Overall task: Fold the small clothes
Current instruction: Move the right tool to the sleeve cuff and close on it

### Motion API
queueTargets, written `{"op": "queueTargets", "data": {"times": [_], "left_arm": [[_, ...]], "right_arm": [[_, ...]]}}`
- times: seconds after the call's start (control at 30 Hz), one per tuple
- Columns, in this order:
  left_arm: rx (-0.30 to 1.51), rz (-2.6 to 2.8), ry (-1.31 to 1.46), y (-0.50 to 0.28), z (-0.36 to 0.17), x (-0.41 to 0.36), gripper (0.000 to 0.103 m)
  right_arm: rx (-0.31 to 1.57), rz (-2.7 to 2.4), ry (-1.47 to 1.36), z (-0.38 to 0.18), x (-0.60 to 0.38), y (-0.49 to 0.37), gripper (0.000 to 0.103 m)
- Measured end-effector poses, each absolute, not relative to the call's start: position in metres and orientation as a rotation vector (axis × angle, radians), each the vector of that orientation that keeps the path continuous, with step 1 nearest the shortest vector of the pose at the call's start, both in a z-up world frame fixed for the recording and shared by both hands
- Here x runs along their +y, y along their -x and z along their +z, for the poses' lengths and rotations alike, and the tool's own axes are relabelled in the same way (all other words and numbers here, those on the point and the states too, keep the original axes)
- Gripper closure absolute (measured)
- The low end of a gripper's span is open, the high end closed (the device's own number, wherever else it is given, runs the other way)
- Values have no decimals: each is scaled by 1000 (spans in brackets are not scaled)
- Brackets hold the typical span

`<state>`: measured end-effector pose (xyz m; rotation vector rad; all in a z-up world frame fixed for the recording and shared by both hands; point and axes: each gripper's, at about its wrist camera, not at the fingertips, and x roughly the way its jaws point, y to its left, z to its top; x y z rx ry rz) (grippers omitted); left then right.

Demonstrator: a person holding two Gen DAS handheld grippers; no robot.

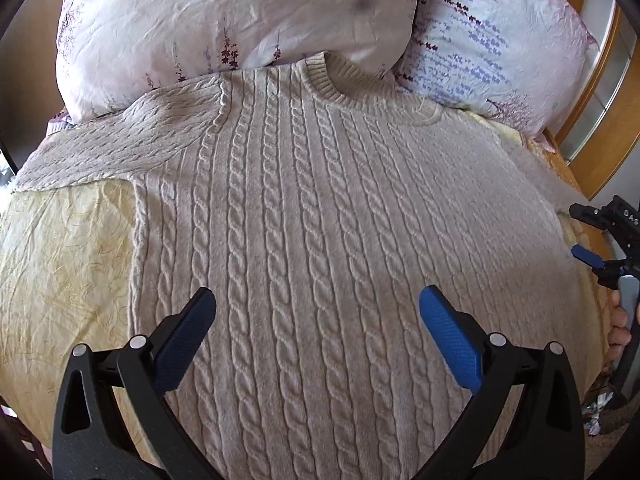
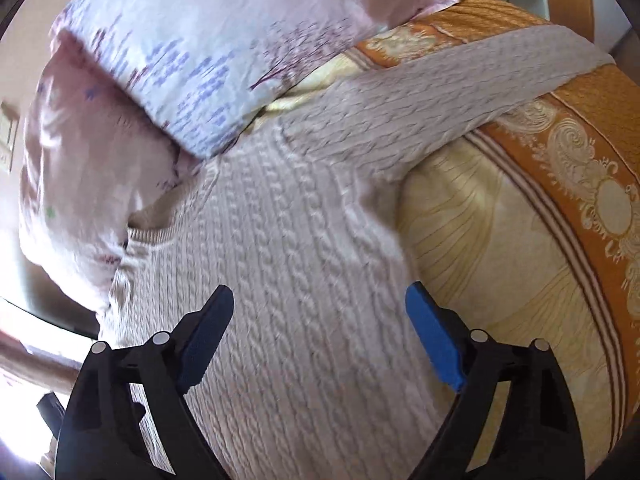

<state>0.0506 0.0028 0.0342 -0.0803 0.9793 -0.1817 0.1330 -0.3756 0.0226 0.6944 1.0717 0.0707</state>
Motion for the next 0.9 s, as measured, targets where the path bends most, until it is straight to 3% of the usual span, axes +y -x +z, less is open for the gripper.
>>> {"op": "queueTargets", "data": {"times": [0.23,0.43,0.8,0.9], "left_arm": [[975,-175,200,-72,27,18,2],[1002,-136,253,-91,16,26,2],[1025,-133,301,-103,11,31,2],[1024,-140,295,-106,10,30,2]], "right_arm": [[952,-193,-947,9,-496,-164,41],[889,-388,-1142,-18,-584,-162,54],[832,-363,-1237,-40,-594,-177,74],[840,-365,-1227,-43,-588,-181,86]]}}
